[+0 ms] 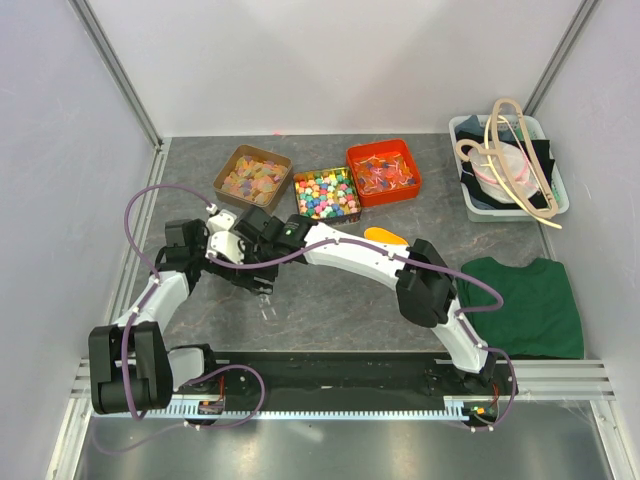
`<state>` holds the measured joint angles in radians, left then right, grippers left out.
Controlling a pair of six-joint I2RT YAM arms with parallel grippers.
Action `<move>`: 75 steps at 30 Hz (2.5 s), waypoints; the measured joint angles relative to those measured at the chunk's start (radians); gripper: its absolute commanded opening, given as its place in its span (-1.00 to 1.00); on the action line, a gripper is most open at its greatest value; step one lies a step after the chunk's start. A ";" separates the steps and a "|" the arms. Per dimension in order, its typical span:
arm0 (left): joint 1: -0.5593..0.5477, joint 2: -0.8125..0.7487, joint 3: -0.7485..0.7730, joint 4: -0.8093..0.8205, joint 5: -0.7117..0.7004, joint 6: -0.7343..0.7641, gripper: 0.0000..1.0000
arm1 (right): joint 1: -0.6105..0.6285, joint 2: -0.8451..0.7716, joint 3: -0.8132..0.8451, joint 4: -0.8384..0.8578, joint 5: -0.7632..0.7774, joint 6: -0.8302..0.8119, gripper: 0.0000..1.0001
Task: Pack the candies
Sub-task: Move the packing bottle to the center of the board.
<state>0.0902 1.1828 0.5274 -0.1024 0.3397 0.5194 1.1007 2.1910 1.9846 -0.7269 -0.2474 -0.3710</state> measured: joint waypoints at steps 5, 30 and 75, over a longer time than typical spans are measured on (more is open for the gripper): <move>0.000 -0.003 -0.001 0.001 0.000 0.000 0.99 | -0.009 -0.018 -0.024 -0.003 -0.011 -0.008 0.12; 0.007 -0.009 -0.005 0.004 0.000 -0.002 0.99 | -0.077 -0.695 -0.784 0.072 0.032 -0.090 0.16; 0.007 -0.032 -0.021 0.008 -0.010 -0.008 0.99 | -0.117 -0.737 -0.945 0.204 0.035 -0.086 0.84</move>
<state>0.0971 1.1507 0.5064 -0.0940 0.3302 0.5110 0.9833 1.4540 1.0401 -0.5232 -0.2123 -0.4568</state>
